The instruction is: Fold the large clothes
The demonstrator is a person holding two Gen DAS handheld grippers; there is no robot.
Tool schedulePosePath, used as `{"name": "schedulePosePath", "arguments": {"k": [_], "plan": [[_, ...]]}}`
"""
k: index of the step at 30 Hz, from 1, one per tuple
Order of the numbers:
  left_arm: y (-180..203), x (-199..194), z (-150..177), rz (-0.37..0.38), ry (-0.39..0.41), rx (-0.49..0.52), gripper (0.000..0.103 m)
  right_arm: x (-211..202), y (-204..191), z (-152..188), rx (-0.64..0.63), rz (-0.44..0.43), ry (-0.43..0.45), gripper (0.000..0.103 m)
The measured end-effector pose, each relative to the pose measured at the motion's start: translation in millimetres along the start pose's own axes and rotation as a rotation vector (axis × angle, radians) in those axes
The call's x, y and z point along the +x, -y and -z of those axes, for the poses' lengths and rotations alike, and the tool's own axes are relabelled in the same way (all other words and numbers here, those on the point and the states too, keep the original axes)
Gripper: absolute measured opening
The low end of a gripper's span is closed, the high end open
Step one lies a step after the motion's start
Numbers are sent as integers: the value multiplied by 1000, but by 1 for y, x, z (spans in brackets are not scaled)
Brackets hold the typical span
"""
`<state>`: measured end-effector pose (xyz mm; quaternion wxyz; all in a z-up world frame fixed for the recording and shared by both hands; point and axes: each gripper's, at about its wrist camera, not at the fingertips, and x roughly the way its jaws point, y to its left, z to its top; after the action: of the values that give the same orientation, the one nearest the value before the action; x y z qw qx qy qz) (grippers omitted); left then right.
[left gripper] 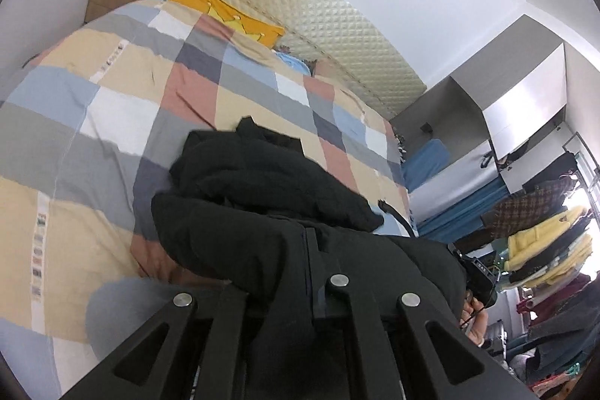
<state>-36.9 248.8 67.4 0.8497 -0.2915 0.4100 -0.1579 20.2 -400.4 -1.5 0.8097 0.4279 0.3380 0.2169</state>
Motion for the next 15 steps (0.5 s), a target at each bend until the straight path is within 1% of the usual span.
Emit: {"name": "schedulePosePath", "arguments": {"k": [1, 4, 6, 10, 13, 15], "plan": [[3, -1, -2, -5, 6, 4, 5, 4, 1, -5, 8, 9, 2, 11], [10, 18, -27, -76, 43, 63, 5, 19, 2, -18, 39, 26, 9, 12], [8, 36, -47, -106, 64, 56, 5, 31, 3, -28, 49, 39, 12, 12], [6, 79, -86, -181, 70, 67, 5, 74, 13, -61, 96, 93, 6, 12], [1, 109, -113, -228, 68, 57, 5, 103, 23, -81, 129, 135, 6, 12], [-3, 130, -127, -271, 60, 62, 5, 122, 33, -91, 157, 150, 25, 12]]}}
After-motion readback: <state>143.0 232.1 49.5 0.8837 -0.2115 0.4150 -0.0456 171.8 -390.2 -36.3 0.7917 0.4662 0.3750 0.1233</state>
